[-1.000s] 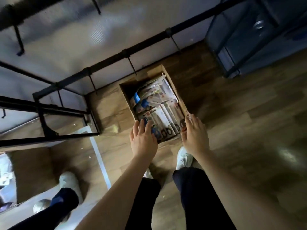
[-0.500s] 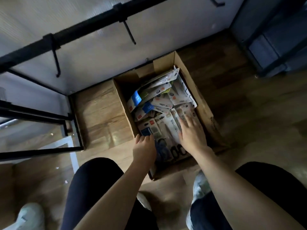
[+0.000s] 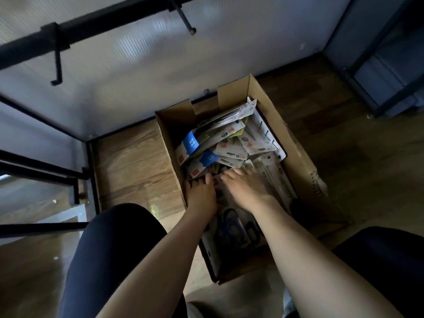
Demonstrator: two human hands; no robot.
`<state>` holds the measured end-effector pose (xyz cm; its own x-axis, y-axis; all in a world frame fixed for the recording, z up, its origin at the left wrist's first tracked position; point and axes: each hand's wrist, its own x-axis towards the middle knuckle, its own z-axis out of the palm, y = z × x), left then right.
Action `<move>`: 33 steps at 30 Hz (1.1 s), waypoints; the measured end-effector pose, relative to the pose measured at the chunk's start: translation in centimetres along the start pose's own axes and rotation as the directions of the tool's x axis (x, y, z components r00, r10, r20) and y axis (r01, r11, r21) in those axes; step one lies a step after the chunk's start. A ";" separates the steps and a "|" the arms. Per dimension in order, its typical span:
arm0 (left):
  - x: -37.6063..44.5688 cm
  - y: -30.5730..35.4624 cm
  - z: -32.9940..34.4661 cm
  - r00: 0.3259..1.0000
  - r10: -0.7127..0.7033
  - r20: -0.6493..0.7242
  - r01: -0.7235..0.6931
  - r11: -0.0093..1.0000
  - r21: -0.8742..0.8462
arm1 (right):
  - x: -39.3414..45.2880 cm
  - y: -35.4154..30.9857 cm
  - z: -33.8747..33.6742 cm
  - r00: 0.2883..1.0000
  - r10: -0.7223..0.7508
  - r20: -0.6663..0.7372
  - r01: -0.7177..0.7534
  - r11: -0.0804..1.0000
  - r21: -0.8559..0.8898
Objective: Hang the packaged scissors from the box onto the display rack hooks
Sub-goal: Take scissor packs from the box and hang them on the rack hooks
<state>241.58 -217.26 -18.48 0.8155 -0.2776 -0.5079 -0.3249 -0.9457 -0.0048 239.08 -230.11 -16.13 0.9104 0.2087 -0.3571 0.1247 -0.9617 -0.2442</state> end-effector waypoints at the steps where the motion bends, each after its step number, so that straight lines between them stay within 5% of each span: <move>1: 0.2 -0.1 0.2 1.000 0.001 0.002 -0.001 1.000 0.003 | 0.2 -0.3 0.2 1.000 0.024 0.002 -0.024 1.000 -0.019; 12: -0.7 0.6 -0.7 0.999 -0.033 -0.043 0.036 0.997 0.072 | 0.6 -1.1 1.0 0.974 0.223 0.040 -0.217 0.969 -0.118; 18: -2.5 1.8 -1.4 0.997 -0.076 -0.031 0.072 0.992 -0.107 | -1.1 -1.1 0.3 0.958 0.210 -0.195 -0.245 0.954 -0.173; 23: -4.3 1.7 -3.0 0.994 -0.093 0.054 0.103 0.964 -0.244 | -3.7 -1.4 -1.9 0.941 0.244 -0.233 -0.284 0.946 -0.158; 29: -7.2 1.5 -7.6 0.941 0.073 0.330 0.026 0.958 -0.287 | -6.4 -0.7 -5.7 0.962 0.265 0.061 -0.268 0.962 0.043; 33: -10.4 1.2 -11.4 0.921 0.099 0.377 0.019 0.954 -0.298 | -9.0 -0.9 -10.2 0.951 0.265 0.161 -0.282 0.955 0.092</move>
<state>238.16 -217.44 -3.36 0.5383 -0.2858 -0.7928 -0.1514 -0.9582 0.2426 234.79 -232.96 -3.51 0.8349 -0.0281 -0.5497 -0.1742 -0.9609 -0.2153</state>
